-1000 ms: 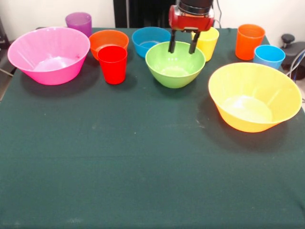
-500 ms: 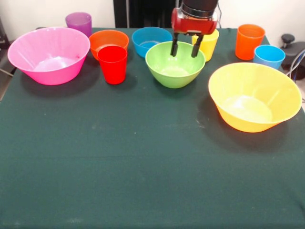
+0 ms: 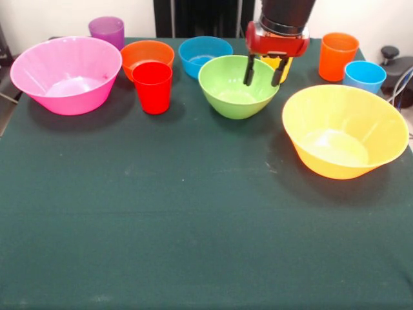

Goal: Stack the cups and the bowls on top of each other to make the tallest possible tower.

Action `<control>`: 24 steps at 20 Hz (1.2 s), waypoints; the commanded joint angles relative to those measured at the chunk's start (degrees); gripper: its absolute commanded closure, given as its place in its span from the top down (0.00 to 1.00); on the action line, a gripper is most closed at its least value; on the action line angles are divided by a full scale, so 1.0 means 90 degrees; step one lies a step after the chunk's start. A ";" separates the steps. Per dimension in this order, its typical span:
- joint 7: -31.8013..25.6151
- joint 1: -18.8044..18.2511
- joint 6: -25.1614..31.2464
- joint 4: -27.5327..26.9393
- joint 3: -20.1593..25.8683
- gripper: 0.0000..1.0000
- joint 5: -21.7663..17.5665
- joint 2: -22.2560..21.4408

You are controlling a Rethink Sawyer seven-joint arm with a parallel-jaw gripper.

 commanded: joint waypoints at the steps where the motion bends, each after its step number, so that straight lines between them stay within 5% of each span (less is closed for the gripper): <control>1: 0.1177 0.0297 0.0688 -0.0596 0.0243 1.00 0.0367 0.0380; 24: 0.0897 0.0173 0.1173 -0.0143 0.0265 1.00 0.0539 -0.0304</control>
